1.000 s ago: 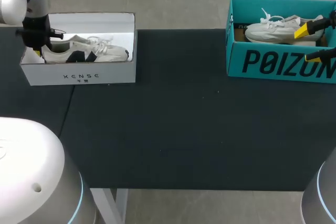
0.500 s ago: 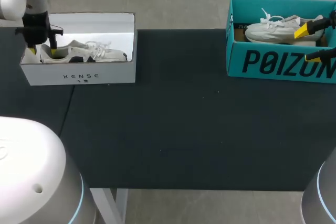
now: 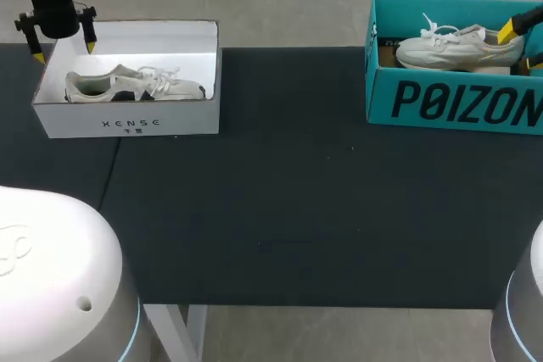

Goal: Take the shoe out of the shoebox, open the shoe tongue, remove and reinsert the insole, then place the shoe into the shoebox

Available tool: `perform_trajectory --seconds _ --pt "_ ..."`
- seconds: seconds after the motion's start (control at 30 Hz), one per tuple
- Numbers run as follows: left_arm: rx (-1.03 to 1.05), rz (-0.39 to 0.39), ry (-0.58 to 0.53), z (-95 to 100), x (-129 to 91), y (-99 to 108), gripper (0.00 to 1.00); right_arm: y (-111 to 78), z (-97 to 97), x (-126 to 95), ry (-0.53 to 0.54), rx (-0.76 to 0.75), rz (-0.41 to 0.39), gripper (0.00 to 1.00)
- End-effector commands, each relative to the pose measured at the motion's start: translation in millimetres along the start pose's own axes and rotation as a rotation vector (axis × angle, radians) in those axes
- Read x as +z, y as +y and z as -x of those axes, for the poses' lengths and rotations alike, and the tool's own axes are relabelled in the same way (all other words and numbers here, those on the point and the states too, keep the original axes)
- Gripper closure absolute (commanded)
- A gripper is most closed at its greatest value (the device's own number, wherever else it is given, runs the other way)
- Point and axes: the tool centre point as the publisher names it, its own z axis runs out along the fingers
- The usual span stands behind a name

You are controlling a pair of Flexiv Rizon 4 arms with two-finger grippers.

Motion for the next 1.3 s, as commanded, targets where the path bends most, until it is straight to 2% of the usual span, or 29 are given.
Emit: perform_trajectory --seconds 0.03,0.27,0.47,0.5,0.6,0.7,0.77,0.87,1.0,1.13,1.3 --pt "0.02 0.019 -0.019 -7.0 -19.9 -10.3 0.0 29.5 -3.1 -2.8 -0.141 0.002 -0.019 0.0" --pt "-0.036 0.053 0.014 -8.9 -38.4 -15.1 0.0 29.5 -3.1 -2.8 -0.141 0.002 -0.019 0.0" --pt "-0.246 0.126 0.045 -13.3 -41.8 -16.6 0.0 29.5 -3.1 -2.8 -0.141 0.002 -0.019 0.0" --pt "-0.26 0.126 0.048 -13.6 -41.8 -16.7 0.0 36.6 4.2 4.3 -0.175 -0.003 -0.033 0.0" --pt "-0.28 0.123 0.039 -14.5 -41.3 -16.2 0.0 68.3 21.0 23.0 -0.256 -0.043 -0.007 0.0" --pt "-0.276 0.108 0.031 -16.3 -41.8 -16.2 0.0 100.7 38.4 38.0 -0.289 -0.031 -0.007 0.0" --pt "-0.276 0.108 0.03 -18.2 -44.1 -18.6 0.0 119.1 49.8 42.6 -0.212 0.032 0.007 0.0" --pt "-0.287 0.104 0.028 -22.2 -45.2 -22.8 0.0 143.2 66.6 47.4 -0.264 0.036 0.014 0.0" --pt "-0.312 0.078 0.043 -28.4 -39.9 -27.3 0.0 167.8 85.4 55.9 -0.339 0.022 -0.007 0.0" --pt "-0.324 0.061 0.059 -31.9 -33.7 -29.8 0.0 190.5 99.3 64.8 -0.461 -0.029 -0.036 0.0" --pt "-0.331 0.046 0.072 -32.6 -30.3 -32.7 0.0 214.1 122.1 75.7 -0.535 0.002 -0.054 0.0"
